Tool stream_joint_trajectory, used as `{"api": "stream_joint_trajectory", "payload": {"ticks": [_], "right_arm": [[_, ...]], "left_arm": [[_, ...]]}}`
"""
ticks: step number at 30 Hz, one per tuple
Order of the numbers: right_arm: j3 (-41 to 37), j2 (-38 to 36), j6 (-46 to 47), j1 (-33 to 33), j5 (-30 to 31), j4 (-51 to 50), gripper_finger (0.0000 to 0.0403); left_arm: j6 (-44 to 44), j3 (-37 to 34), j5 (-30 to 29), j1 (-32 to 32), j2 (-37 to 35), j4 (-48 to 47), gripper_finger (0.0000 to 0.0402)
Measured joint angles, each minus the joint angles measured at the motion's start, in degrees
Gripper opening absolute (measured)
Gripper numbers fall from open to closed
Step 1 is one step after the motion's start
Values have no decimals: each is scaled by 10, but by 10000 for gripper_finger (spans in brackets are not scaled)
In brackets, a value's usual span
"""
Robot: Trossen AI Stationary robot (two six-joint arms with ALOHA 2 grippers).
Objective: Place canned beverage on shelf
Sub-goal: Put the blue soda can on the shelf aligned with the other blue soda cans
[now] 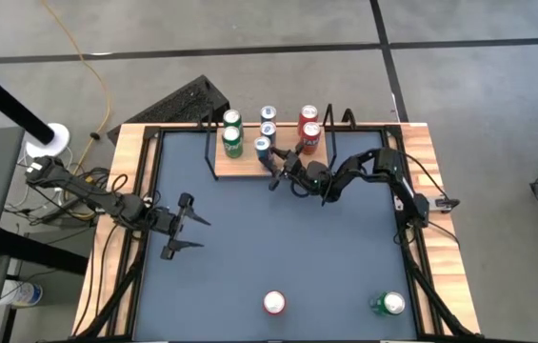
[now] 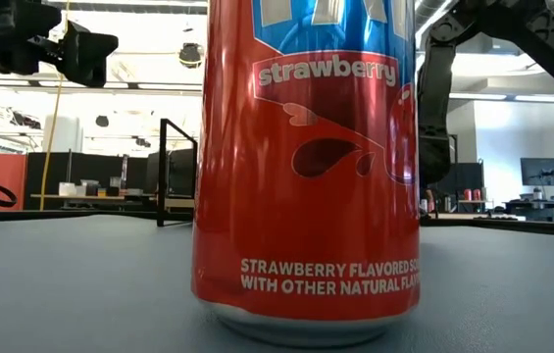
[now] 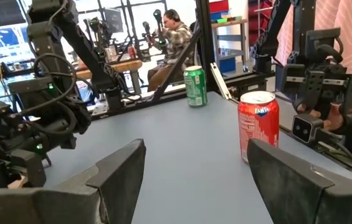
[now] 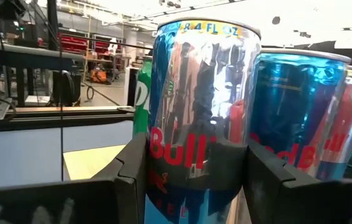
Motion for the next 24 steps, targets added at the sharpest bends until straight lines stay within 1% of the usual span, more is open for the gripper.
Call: {"api": "stream_joint_trajectory", "payload": {"ticks": [7,10,17,24], "right_arm": [[0,0,-5,1,-2,-2,178],[0,0,-13,4,-8,-4,193],[0,0,-24,10,-1,-8,249],[0,-1,-38,13,17,-13,254]], "left_arm": [[0,0,2,0,0,-1,269],[-1,0,2,0,0,-6,269],[-4,0,2,0,0,-13,269],[-4,0,4,0,0,-13,269]]}}
